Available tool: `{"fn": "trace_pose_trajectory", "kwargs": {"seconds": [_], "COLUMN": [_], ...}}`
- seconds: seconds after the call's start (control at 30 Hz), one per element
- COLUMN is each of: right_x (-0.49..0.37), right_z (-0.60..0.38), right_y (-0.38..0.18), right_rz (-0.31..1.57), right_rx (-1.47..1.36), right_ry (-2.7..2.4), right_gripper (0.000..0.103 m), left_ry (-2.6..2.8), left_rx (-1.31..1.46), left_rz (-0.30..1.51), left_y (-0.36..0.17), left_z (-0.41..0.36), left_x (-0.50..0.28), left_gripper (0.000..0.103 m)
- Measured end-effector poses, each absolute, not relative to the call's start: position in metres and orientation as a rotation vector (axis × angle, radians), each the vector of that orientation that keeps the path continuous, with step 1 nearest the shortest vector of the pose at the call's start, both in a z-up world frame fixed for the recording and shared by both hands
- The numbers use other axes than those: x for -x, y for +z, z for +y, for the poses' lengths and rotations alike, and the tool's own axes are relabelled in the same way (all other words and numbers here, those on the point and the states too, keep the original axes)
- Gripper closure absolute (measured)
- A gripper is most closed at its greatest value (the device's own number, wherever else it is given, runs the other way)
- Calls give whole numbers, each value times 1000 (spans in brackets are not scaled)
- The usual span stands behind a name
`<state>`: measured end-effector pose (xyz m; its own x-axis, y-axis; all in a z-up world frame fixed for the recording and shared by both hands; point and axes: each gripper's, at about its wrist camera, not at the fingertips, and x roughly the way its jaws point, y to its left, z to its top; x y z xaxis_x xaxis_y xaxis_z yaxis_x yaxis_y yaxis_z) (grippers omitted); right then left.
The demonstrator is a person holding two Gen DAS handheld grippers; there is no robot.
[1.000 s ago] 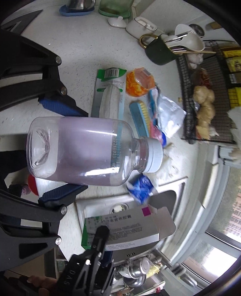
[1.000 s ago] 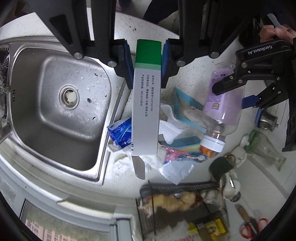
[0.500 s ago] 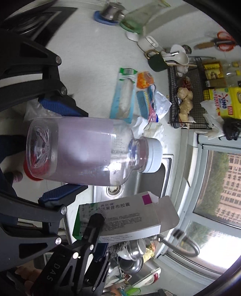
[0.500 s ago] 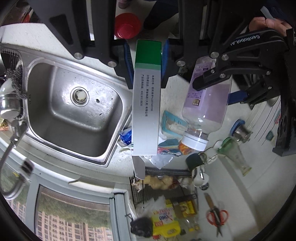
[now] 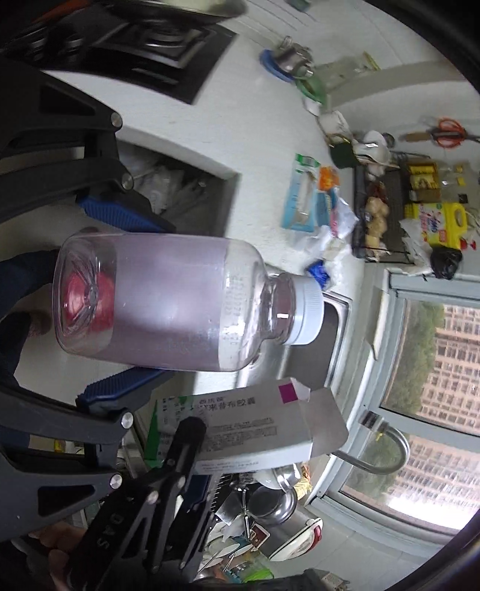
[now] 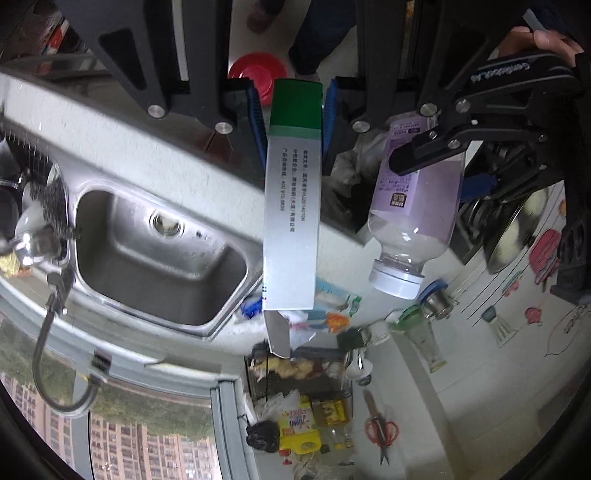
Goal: Collect trash
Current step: 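Carry the bottle and box down toward the red floor bin with both tools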
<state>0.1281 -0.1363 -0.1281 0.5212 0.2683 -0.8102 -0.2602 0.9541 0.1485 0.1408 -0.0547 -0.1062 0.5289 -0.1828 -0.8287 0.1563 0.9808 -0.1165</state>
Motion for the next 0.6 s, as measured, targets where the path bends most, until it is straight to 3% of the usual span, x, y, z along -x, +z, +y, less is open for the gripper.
{"fn": "trace_pose_trajectory", "kwargs": {"seconds": [0.33,0.6], "right_x": [-92,-96], "right_z": [-135,-135], "right_y": [-161,-218], "right_rz": [1025,1153], "right_rx": [37,20], "right_ry": [292,233], "right_gripper": [78,78], "left_ry": [-106,-87], "left_rx": [19,21], "left_rz": [1071,1183], "left_y": [-148,-204], "left_z": [-65,-57], "left_x": [-105,-98], "left_gripper": [37,37]}}
